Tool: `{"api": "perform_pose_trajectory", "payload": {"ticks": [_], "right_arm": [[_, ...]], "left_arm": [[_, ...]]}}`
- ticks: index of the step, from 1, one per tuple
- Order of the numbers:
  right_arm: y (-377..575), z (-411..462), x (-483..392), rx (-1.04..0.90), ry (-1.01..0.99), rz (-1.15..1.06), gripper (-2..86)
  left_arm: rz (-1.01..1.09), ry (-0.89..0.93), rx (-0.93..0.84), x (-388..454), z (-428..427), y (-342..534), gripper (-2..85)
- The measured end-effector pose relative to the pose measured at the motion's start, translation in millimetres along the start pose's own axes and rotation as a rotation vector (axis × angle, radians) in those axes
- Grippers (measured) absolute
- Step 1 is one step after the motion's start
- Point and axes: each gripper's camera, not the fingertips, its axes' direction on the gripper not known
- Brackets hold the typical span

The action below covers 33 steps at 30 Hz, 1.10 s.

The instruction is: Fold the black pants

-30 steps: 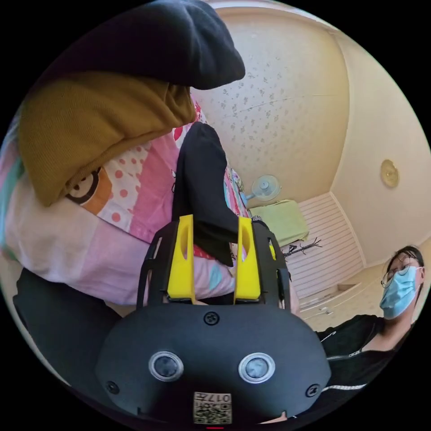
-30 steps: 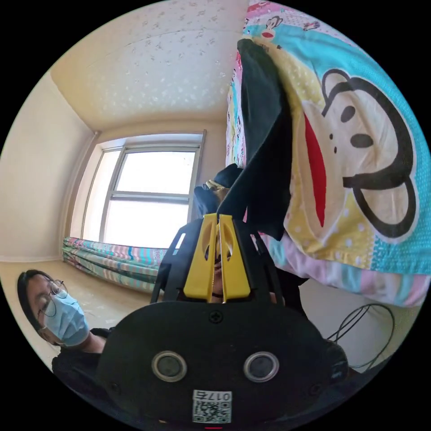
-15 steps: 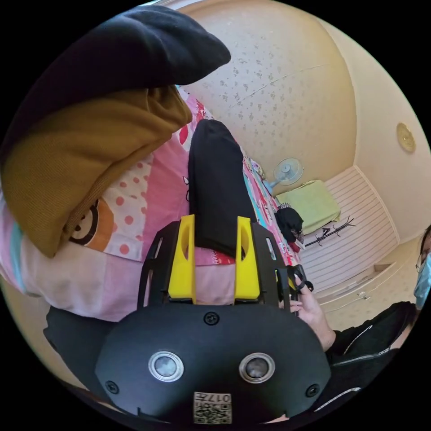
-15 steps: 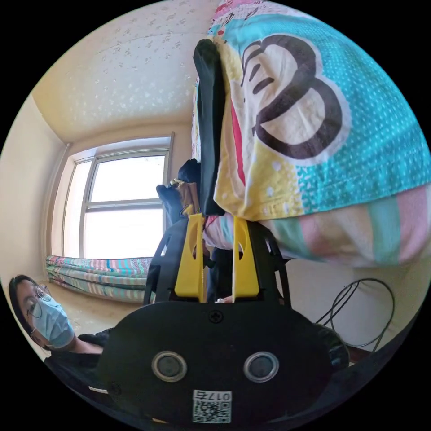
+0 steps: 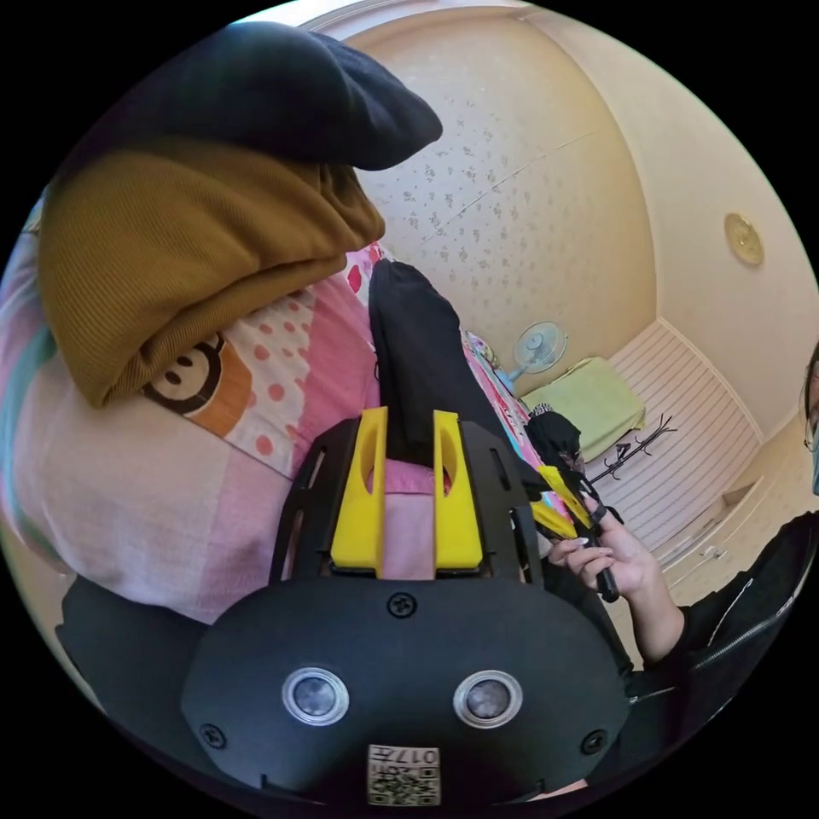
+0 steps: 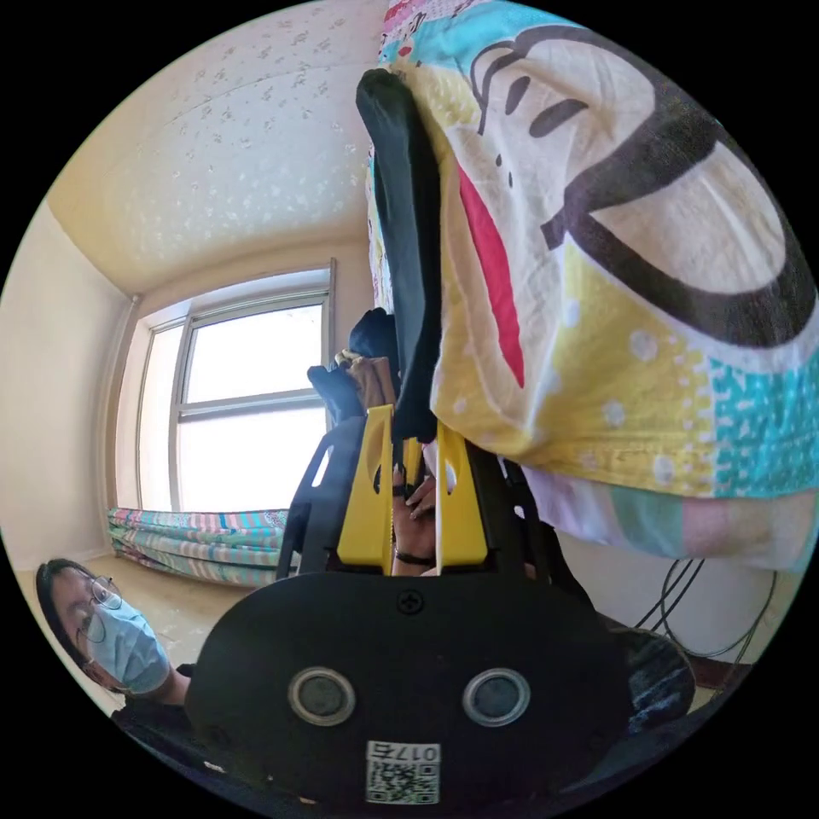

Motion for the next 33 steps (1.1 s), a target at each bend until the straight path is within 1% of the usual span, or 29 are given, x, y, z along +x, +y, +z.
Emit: {"api": "perform_pose_trajectory", "payload": {"ticks": [1, 5, 8, 10, 13, 14, 16, 20, 26, 29, 31, 33], "right_arm": [[-2, 0, 0, 0.000, -0.001, 0.005, 6.4], [-6, -6, -5, 0.011, -0.125, 0.089, 6.3], [-11, -8, -21, -0.010, -0.218, 0.128, 6.4], [-15, -11, -35, -0.009, -0.240, 0.121, 6.4], [-22, -15, -64, -0.023, -0.249, 0.073, 6.4], [-25, -16, -76, -0.029, -0.248, 0.047, 6.4], [-29, -18, -93, -0.034, -0.258, 0.010, 6.3], [-38, -20, -135, -0.048, -0.256, -0.065, 6.2], [-42, -28, -182, -0.059, -0.236, -0.152, 6.1], [-39, -35, -191, -0.052, -0.236, -0.170, 6.1], [-36, -43, -191, -0.044, -0.245, -0.171, 6.2], [-30, -58, -188, -0.019, -0.275, -0.181, 6.2]], "left_arm": [[0.002, 0.001, 0.005, -1, -4, 1, 9.0], [-0.003, 0.050, 0.007, -2, -20, -1, 12.3], [-0.126, 0.101, 0.033, -11, -47, 2, 15.0], [-0.274, 0.232, 0.083, -22, -62, 15, 17.9], [-0.410, 0.413, 0.141, -35, -62, 28, 18.6], [-0.432, 0.435, 0.151, -37, -61, 29, 19.0], [-0.483, 0.485, 0.154, -46, -50, 27, 20.2], [-0.486, 0.543, 0.154, -45, -30, 12, 21.3], [-0.464, 0.679, 0.047, -17, 41, -26, 22.9], [-0.501, 0.813, 0.008, -1, 84, -29, 22.8], [-0.529, 1.020, 0.038, 13, 111, -26, 20.3], [-0.530, 1.152, 0.066, 23, 123, -24, 16.5]]}}
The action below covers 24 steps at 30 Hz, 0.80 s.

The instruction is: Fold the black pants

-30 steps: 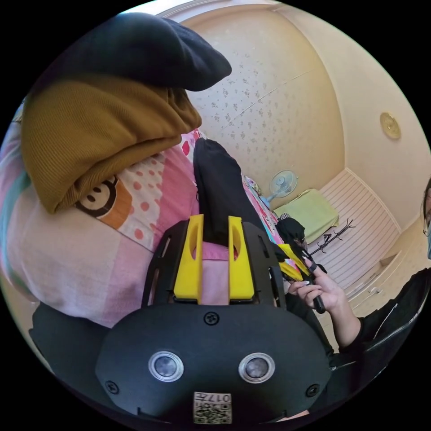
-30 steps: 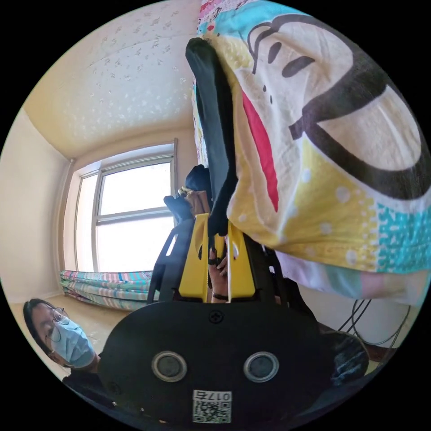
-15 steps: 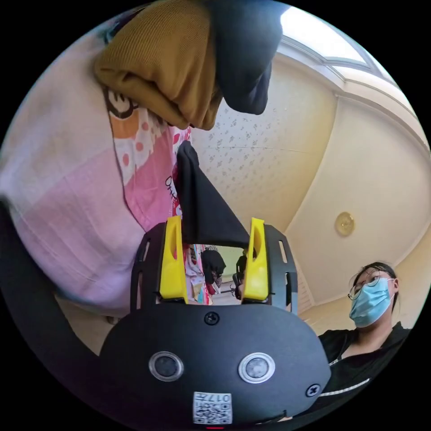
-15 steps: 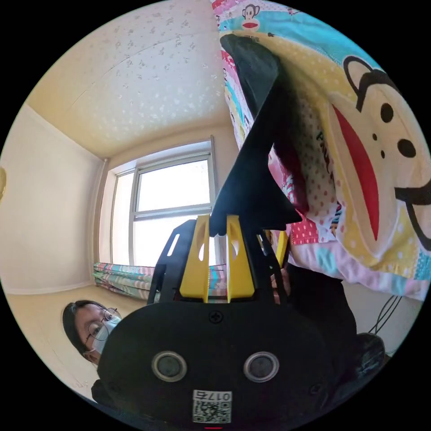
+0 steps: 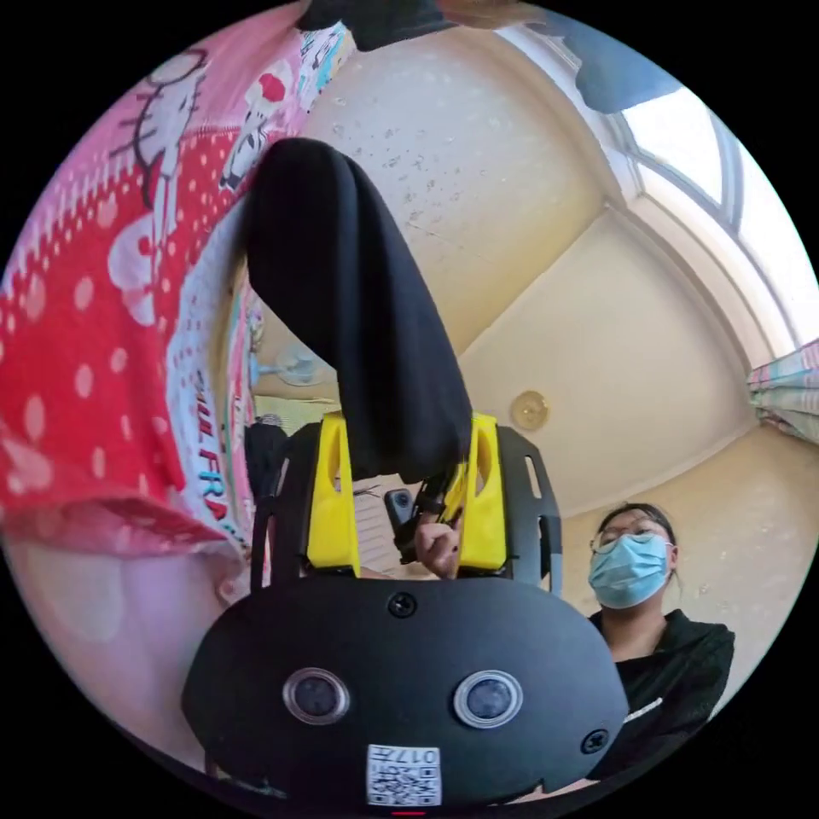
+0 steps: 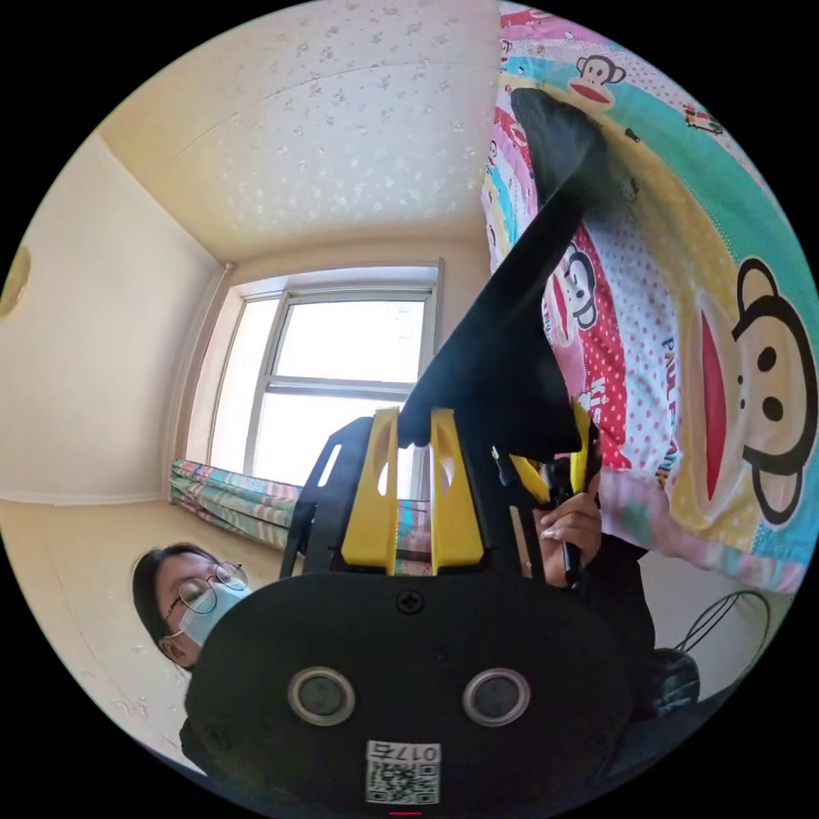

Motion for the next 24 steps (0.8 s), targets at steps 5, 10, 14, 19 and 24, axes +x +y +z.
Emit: {"api": "perform_pose_trajectory", "payload": {"ticks": [5, 10, 14, 19, 24], "right_arm": [[22, -48, -3, 0.054, 0.001, -0.053, 6.2], [58, -87, -14, 0.034, 0.076, -0.176, 6.3], [98, -107, -22, -0.072, 0.112, -0.294, 6.3], [163, -119, -21, -0.263, 0.087, -0.303, 6.4], [188, -122, -9, -0.341, -0.045, -0.286, 6.5]], "left_arm": [[0.159, 0.020, -0.098, 30, 31, 2, 7.2], [0.468, -0.352, -0.409, 119, 110, 6, 6.5], [0.554, -0.383, -0.559, 144, 152, 33, 6.6], [0.555, -0.378, -0.728, 162, 179, 96, 6.4], [0.554, -0.326, -0.792, 167, 212, 113, 6.3]]}}
